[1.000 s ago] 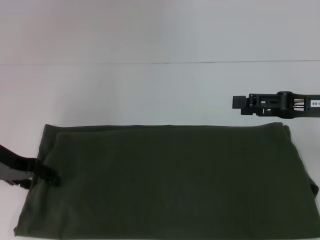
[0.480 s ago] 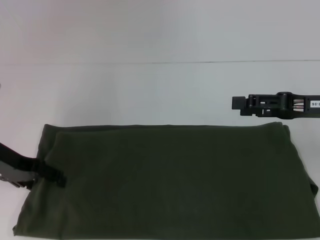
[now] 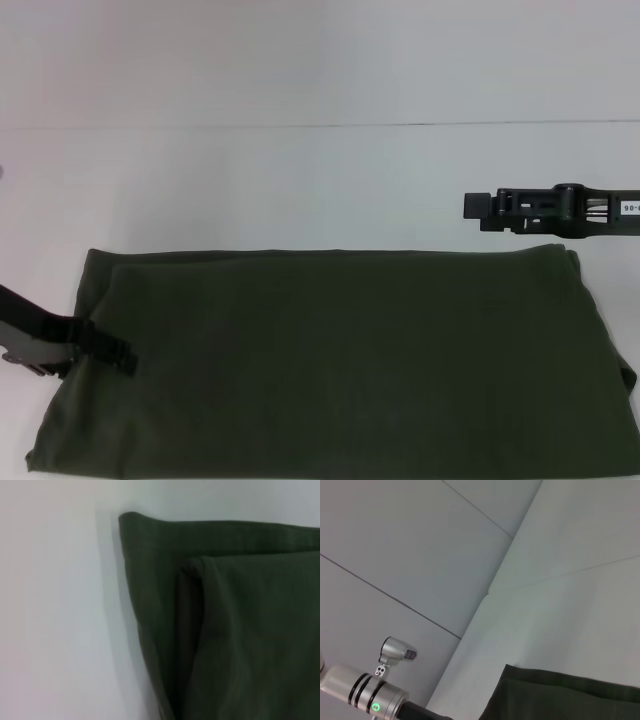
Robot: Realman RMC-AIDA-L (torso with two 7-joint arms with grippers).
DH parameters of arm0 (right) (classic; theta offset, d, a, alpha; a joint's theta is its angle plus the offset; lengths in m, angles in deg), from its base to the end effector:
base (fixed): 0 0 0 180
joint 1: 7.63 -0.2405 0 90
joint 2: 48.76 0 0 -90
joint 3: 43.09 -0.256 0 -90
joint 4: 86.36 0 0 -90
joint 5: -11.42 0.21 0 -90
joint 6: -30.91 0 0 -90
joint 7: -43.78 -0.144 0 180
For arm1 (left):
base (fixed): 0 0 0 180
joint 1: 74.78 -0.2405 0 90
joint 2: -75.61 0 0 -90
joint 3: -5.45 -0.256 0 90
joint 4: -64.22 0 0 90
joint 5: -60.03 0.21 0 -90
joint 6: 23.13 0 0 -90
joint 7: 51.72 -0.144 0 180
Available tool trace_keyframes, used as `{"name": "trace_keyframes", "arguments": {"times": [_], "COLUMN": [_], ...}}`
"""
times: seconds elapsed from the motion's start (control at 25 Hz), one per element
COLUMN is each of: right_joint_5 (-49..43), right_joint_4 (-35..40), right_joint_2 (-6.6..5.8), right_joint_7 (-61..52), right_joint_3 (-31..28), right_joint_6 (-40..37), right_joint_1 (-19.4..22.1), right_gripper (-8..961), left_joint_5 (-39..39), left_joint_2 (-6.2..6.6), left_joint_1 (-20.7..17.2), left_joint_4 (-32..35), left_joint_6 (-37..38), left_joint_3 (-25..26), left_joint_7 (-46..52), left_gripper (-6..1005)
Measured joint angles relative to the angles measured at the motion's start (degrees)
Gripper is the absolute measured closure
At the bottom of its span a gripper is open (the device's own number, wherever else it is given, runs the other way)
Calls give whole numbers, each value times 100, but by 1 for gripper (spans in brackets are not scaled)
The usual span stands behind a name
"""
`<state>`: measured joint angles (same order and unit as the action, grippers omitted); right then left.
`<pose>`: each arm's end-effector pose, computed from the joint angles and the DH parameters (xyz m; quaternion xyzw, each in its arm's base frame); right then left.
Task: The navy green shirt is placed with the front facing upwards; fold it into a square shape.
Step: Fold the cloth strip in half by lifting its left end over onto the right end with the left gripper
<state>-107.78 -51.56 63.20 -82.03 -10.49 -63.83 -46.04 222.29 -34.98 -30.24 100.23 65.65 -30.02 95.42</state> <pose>0.2431 0.3656 0.0498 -0.8099 0.5244 0.2619 0.0220 -0.3053 0.3622 0.0486 -0.7359 -0.6569 0.1055 0.1257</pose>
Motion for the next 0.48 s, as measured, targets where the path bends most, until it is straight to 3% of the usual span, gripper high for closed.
{"name": "trace_keyframes", "arguments": {"times": [0.4,0.48], "right_joint_5": [3,3], "right_joint_4": [0,0], "right_joint_2": [0,0], "right_joint_7": [0,0], "right_joint_3": [0,0], "right_joint_6": [0,0], "right_joint_1": [-9,-11], "right_gripper": [97,98], "left_joint_5": [-26,-28], "left_joint_2": [3,3], "left_joint_1": [27,32], "left_joint_4": [39,38], "left_joint_6": [0,-8], "left_joint_3": [70,62], "left_joint_7": [-79,-84], "left_gripper": [267,349]}}
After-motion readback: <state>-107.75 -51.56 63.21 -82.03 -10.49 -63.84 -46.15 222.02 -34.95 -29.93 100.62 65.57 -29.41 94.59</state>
